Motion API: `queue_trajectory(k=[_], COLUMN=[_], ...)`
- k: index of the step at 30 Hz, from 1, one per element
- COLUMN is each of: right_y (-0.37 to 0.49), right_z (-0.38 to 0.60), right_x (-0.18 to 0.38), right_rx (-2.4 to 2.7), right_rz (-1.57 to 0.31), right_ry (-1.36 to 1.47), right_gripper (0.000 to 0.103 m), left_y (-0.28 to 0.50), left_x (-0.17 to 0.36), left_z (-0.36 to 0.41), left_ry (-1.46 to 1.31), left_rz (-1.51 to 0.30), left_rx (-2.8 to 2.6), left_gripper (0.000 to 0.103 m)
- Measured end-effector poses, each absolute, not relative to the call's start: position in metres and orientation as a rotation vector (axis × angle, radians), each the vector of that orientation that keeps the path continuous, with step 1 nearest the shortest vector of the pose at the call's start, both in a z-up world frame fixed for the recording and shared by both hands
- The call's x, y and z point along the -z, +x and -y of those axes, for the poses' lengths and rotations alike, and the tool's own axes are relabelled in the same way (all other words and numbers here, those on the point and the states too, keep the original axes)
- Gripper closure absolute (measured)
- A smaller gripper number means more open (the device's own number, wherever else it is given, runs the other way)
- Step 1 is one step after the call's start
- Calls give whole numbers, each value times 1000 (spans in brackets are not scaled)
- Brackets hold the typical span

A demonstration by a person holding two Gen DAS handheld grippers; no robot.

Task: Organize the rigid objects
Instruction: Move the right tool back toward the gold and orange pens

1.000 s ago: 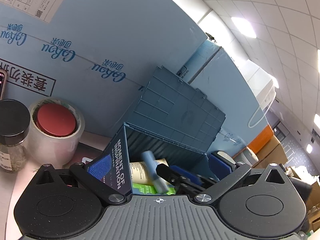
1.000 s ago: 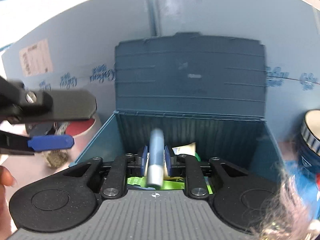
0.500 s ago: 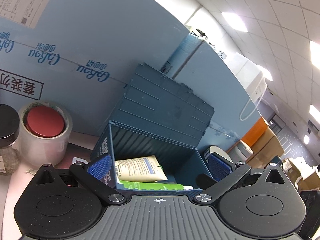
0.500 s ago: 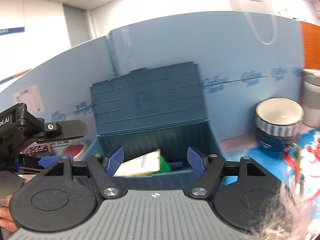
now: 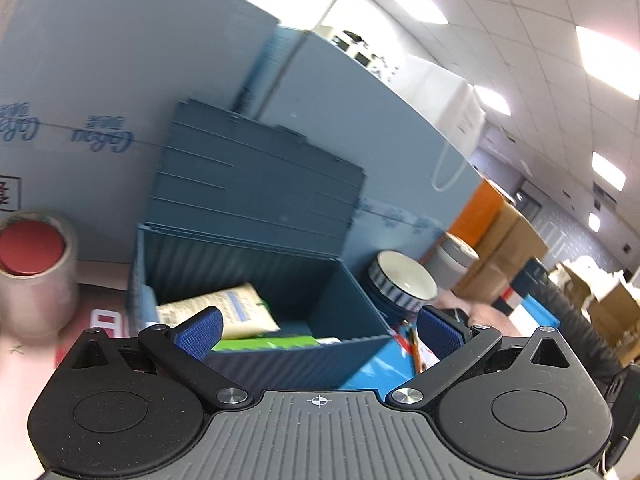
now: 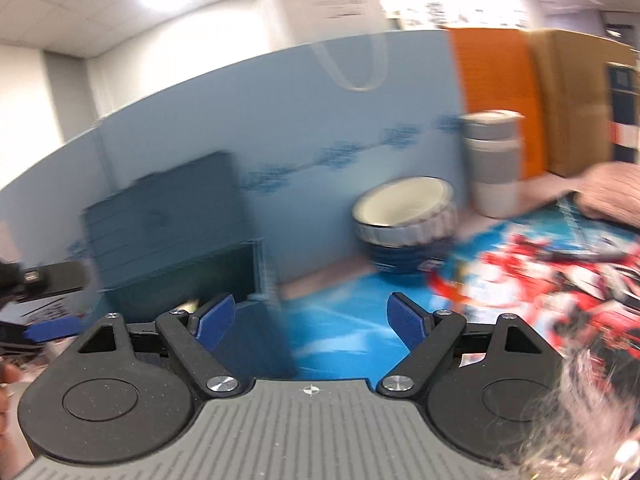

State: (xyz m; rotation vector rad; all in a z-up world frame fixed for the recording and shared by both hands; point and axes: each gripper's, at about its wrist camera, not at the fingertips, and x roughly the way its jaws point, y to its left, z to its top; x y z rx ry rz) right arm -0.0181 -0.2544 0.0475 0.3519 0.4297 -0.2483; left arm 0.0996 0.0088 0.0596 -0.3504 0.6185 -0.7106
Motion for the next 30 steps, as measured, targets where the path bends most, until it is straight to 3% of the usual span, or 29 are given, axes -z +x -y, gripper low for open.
queue_trajectory(k=[18, 25, 30], right_y=[-68, -49, -57], right_z=[337, 360, 380], right_x=[-26, -12, 13], right_rx=[339, 281, 321], right_rz=[-420, -208, -216], right_ry=[453, 532, 644], right_gripper=[15, 15, 15], left_y=[60, 62, 69], left_x=[-47, -29, -15], left_z=[69, 107, 133], left_ry=[-327, -303, -269], left_rz=[-702, -793, -849], left_rx=[973, 911, 871], left_gripper=[0, 0, 1])
